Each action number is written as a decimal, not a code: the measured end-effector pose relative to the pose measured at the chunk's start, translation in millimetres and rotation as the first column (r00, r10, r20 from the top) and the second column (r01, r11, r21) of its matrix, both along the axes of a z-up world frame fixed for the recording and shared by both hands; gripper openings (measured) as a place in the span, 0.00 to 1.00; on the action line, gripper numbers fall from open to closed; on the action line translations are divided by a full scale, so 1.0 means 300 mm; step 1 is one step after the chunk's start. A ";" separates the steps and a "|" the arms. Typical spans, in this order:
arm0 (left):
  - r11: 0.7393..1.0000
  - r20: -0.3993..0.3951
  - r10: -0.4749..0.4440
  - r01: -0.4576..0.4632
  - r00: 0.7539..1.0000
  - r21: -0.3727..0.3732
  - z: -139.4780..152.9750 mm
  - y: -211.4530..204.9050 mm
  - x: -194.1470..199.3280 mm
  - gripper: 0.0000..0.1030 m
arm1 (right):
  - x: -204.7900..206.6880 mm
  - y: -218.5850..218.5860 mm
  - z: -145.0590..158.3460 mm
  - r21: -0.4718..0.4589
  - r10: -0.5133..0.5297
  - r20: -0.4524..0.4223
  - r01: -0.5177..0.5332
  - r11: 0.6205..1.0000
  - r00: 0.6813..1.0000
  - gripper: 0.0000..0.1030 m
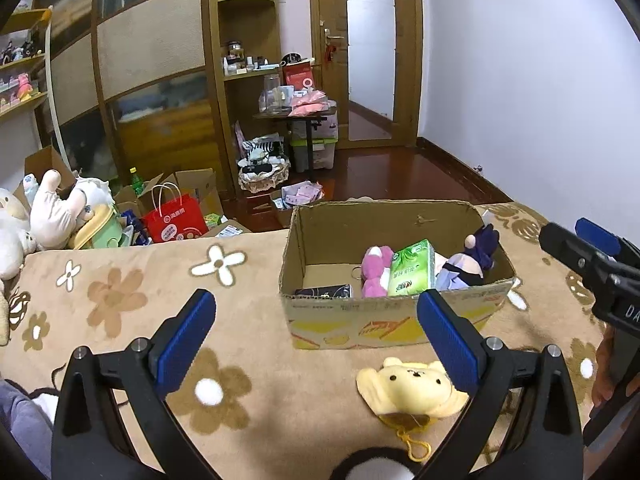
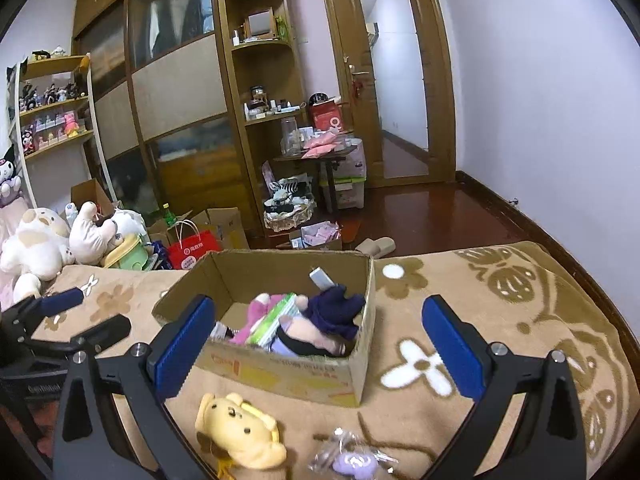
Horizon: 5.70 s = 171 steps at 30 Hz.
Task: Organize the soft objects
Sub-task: 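Withdraw both tools from the box toward the yellow bear and clear bag, then grasp the yellow bear plush with the left tool while the right tool grasps the clear bag with lavender toy, then lift the bear and the bag and carry both over the box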
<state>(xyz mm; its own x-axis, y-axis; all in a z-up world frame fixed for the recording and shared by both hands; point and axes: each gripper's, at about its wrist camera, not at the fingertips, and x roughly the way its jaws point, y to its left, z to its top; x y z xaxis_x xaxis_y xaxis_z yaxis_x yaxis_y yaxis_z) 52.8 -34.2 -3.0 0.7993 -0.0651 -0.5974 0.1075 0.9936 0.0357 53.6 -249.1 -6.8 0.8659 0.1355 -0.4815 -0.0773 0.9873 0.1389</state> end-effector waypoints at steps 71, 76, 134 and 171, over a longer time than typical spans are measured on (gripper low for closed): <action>0.955 -0.320 -0.275 0.296 0.907 0.016 -0.308 -0.251 0.033 0.97 | 0.117 -0.089 -0.408 0.081 -0.098 -0.538 0.167 0.983 0.838 1.00; 0.941 -0.363 -0.317 0.337 0.876 -0.009 -0.341 -0.275 0.047 0.97 | 0.130 -0.103 -0.451 0.095 -0.097 -0.581 0.186 0.978 0.808 1.00; 0.964 -0.488 -0.246 0.264 0.837 -0.034 -0.477 -0.219 0.109 0.88 | 0.095 -0.044 -0.516 -0.081 -0.180 -0.638 0.168 0.982 0.749 0.79; 0.993 0.183 -0.079 0.061 0.980 0.098 0.128 -0.027 -0.001 0.88 | 0.044 -0.047 0.010 0.038 -0.124 -0.080 0.128 0.991 0.989 0.79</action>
